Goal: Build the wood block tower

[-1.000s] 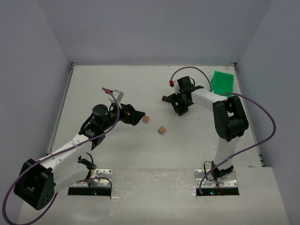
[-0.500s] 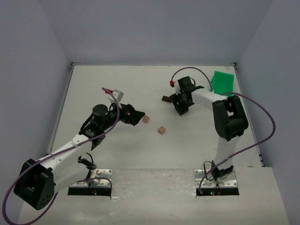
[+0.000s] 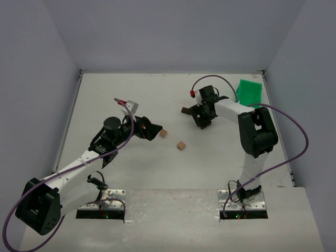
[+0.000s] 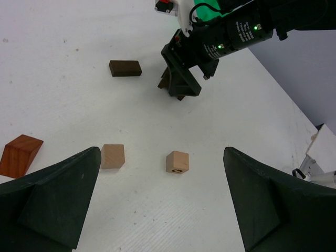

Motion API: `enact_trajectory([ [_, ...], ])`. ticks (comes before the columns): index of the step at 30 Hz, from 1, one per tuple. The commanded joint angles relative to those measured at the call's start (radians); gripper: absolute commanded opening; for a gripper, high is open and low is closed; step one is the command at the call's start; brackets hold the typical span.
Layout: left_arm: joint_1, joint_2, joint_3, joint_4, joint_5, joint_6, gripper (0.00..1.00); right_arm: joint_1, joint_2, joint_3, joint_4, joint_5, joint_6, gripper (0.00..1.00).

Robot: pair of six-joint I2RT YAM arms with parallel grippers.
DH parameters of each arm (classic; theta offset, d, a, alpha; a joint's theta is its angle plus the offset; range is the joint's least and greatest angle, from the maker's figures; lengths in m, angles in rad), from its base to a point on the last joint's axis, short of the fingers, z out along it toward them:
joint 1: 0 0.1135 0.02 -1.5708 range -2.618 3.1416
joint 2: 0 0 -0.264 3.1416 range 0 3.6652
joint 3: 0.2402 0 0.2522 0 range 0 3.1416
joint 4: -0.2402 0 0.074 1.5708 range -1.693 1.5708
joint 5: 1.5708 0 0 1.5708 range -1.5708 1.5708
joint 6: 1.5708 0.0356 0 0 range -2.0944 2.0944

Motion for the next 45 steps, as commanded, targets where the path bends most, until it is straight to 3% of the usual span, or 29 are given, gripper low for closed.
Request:
enact_trajectory([
  [1, 0.004, -0.013, 0.027, 0.017, -0.003, 0.004, 1.00, -0.007, -0.009, 0.086, -0.002, 0.003, -0.023, 0.91],
  [4, 0.004, -0.029, 0.043, -0.019, -0.036, -0.004, 1.00, -0.005, -0.053, 0.137, -0.030, -0.041, -0.027, 0.99],
  [8, 0.004, -0.067, 0.060, -0.075, -0.100, -0.029, 1.00, -0.001, -0.178, 0.099, 0.005, -0.072, 0.017, 0.99],
  [13, 0.004, -0.131, 0.094, -0.184, -0.229, -0.080, 1.00, -0.001, -0.347, -0.084, 0.052, -0.002, 0.174, 0.99],
  [15, 0.005, -0.152, 0.111, -0.243, -0.284, -0.108, 1.00, -0.001, -0.487, -0.237, 0.069, 0.018, 0.269, 0.99],
  [23, 0.004, -0.165, 0.137, -0.401, -0.458, -0.177, 1.00, -0.002, -0.922, -0.636, 0.146, 0.009, 0.365, 0.99],
  [29, 0.004, -0.190, 0.135, -0.450, -0.515, -0.186, 1.00, -0.001, -0.974, -0.685, 0.175, -0.025, 0.387, 0.99],
  [35, 0.004, -0.200, 0.129, -0.459, -0.557, -0.185, 1.00, -0.001, -0.980, -0.689, 0.167, 0.041, 0.394, 0.99],
  [45, 0.005, -0.159, 0.118, -0.422, -0.542, -0.171, 1.00, -0.001, -1.024, -0.715, 0.194, 0.010, 0.382, 0.99],
])
